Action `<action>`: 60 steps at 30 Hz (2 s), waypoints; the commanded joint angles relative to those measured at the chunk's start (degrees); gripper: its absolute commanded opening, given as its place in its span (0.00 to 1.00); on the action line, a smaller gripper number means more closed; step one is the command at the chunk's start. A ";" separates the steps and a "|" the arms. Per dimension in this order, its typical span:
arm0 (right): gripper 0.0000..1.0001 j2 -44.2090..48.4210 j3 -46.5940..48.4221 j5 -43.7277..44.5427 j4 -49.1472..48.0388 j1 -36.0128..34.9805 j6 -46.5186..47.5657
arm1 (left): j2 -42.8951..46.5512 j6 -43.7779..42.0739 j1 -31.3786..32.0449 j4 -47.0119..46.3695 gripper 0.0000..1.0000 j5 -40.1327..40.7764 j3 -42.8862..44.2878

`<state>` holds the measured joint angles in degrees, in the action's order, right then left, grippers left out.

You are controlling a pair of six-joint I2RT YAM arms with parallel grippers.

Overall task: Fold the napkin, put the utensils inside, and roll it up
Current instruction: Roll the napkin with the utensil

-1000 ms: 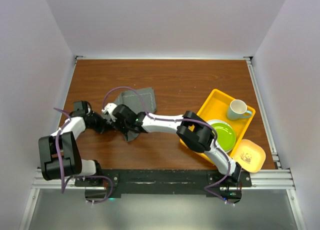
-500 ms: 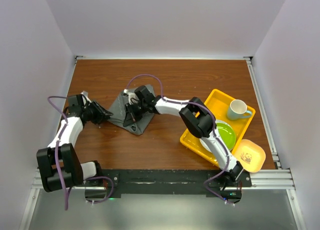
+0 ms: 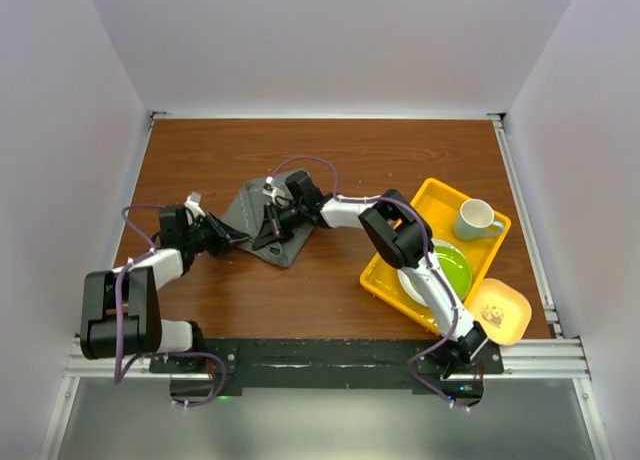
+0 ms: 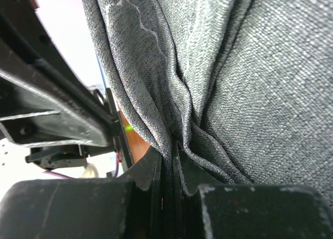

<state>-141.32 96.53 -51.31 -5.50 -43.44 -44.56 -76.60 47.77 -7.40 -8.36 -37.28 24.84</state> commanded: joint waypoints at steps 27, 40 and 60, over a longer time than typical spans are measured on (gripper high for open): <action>0.40 1.65 5.68 8.94 20.07 3.89 9.83 | -21.57 -1.54 5.29 10.27 0.00 16.71 11.46; 0.76 11.31 12.02 20.71 38.36 1.08 29.77 | -23.77 -3.29 5.64 13.28 0.00 16.45 14.27; 0.56 15.90 5.78 36.11 37.75 -5.43 35.24 | -24.65 -6.55 5.73 15.30 0.00 15.39 17.26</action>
<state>-130.06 104.16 -16.64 33.63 -49.67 -8.34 -97.93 46.87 -1.74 0.49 -31.92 42.37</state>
